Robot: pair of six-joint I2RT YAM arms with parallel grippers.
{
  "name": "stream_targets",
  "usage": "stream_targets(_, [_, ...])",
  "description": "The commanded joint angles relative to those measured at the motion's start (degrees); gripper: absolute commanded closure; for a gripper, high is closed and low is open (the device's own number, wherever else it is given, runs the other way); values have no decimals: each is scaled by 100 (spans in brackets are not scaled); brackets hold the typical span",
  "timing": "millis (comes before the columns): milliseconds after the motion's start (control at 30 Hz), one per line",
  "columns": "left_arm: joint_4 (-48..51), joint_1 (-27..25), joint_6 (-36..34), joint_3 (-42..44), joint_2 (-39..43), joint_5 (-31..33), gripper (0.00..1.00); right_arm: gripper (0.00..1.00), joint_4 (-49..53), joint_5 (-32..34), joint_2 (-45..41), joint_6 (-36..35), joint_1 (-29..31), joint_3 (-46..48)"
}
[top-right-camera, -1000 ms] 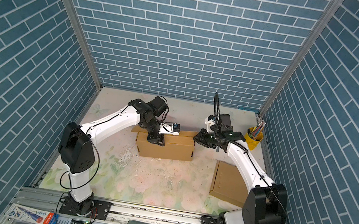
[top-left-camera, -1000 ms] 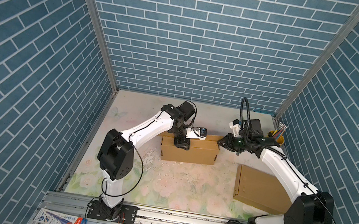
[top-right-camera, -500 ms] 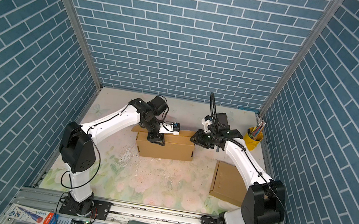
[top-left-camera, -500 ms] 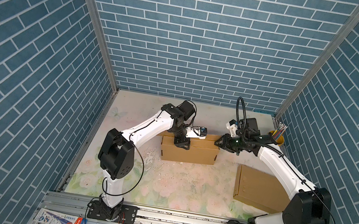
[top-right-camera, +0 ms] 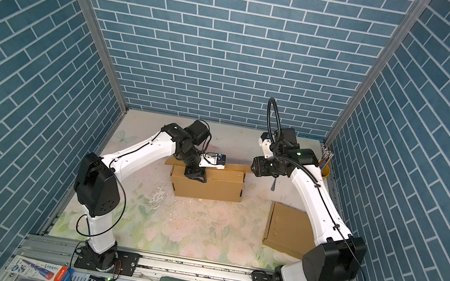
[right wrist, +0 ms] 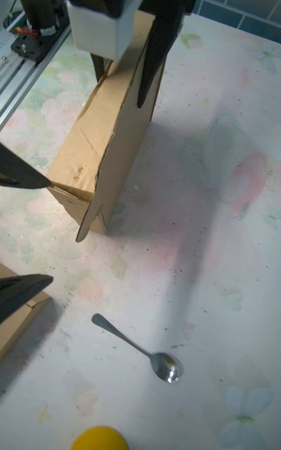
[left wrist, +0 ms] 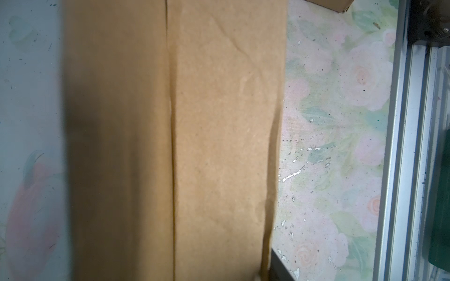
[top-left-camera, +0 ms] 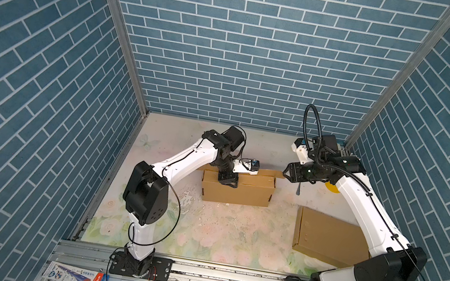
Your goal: Fold the paper box
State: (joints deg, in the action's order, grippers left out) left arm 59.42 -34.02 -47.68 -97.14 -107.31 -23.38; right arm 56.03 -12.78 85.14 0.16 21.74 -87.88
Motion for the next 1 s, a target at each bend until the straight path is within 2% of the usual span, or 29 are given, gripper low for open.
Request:
stream_targets(0, [105, 36, -170, 294, -466, 117, 73, 42, 643, 177, 421, -1191, 100, -572])
stream_targets(167, [96, 29, -193, 320, -453, 110, 72, 42, 1084, 179, 957, -1658, 124, -1058])
stream_targets(333, [96, 31, -198, 314, -475, 74, 73, 47, 1165, -309, 1311, -1760, 122, -1317])
stream_targets(533, [70, 35, -202, 371, -436, 118, 73, 68, 1265, -761, 1413, -1744, 126, -1405])
stream_targets(733, [61, 36, -196, 354, -449, 123, 73, 84, 1332, -814, 1405, -1513, 154, -1363])
stream_targets(967, [55, 26, -172, 345, -449, 79, 73, 100, 978, -1077, 1275, -557, 164, -1320])
